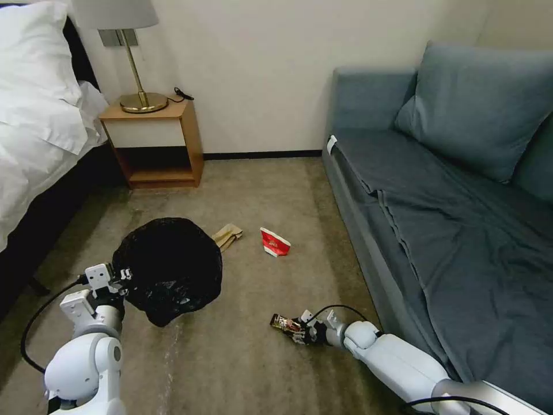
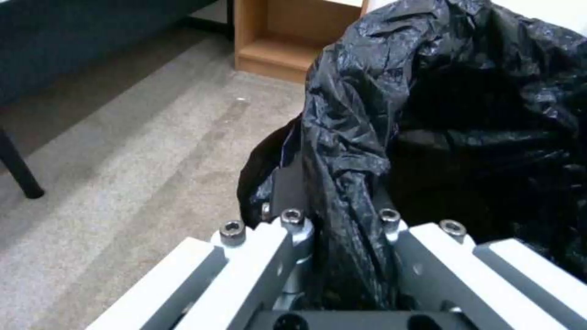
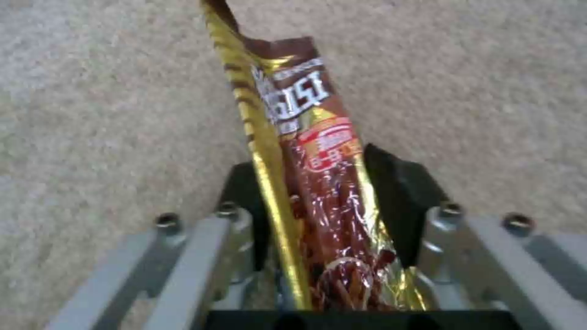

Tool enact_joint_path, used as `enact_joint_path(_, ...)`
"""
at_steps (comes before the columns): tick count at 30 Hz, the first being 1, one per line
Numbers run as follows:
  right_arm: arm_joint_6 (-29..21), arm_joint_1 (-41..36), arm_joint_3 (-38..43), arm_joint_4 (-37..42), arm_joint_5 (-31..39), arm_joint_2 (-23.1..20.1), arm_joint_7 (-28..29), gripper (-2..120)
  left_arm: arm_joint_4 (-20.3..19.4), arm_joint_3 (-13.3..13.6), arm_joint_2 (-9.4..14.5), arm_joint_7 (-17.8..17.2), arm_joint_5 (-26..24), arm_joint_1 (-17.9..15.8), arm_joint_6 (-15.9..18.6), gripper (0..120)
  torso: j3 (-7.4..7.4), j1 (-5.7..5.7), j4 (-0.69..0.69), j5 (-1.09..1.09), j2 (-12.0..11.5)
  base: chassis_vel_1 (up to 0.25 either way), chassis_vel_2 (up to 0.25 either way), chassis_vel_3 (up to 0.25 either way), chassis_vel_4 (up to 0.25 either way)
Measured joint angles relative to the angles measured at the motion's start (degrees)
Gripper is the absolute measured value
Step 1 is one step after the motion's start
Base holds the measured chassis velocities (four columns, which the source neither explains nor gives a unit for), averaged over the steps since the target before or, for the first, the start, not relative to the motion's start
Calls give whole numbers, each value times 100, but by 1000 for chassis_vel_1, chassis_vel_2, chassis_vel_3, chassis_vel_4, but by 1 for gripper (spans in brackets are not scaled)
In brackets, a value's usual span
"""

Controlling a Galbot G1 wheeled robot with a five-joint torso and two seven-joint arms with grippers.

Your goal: Pick up the trash bin, then pick up the garbage on the floor and place it into the trash bin.

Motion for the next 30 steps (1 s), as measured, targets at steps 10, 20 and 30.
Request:
enact_joint_path(10, 63, -4, 22, -33, -9, 22, -8, 0, 0, -23, 22, 1, -15, -5, -1, 4, 1, 0, 1, 2, 0, 0, 0, 0, 0)
enact_joint_path(20, 236, 85, 251, 361, 47, -61, 424, 0, 131, -41, 59, 8, -39, -81, -39, 4, 1, 0, -1, -1, 0, 0, 0, 0, 0)
enact_joint_path(30, 532, 875, 363, 1895, 862, 395, 2586, 0, 314, 41, 67, 13, -51, -206, -94, 4, 1, 0, 1, -2, 0, 0, 0, 0, 0)
